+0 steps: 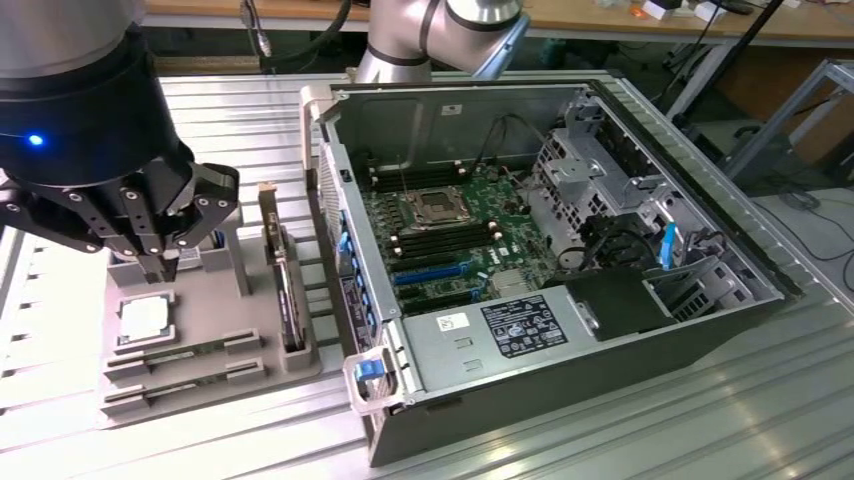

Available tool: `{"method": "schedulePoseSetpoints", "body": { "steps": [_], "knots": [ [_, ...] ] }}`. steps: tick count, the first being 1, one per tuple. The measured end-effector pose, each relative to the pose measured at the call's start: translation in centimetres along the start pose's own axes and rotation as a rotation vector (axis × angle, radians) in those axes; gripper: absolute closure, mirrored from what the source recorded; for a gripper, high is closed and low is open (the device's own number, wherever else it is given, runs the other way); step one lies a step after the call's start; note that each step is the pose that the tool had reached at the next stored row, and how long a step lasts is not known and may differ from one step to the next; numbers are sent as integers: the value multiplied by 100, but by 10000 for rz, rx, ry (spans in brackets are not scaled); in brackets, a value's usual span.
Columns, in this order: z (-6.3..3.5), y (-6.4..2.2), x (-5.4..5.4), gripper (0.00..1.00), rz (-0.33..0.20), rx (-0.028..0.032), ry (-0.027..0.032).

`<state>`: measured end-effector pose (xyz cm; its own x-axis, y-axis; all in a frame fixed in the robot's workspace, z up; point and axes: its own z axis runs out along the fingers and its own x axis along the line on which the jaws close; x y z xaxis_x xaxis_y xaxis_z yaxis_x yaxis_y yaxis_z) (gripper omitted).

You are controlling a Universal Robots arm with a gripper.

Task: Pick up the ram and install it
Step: 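Reach for the ram, then pick up the ram and move it above insertion slot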

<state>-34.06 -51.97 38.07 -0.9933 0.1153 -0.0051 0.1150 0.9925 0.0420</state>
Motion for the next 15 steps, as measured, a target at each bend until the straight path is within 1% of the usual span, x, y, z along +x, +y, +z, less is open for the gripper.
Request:
{"method": "schedulePoseSetpoints", "body": {
  "steps": [1,9,10,12,15],
  "knots": [
    [0,0,-2,89,48,4,23],
    [0,0,-1,89,50,3,24],
    [69,-3,0,89,50,3,22],
    [110,-6,1,89,51,3,22],
    [219,-14,1,89,50,3,22]
  ]
}}
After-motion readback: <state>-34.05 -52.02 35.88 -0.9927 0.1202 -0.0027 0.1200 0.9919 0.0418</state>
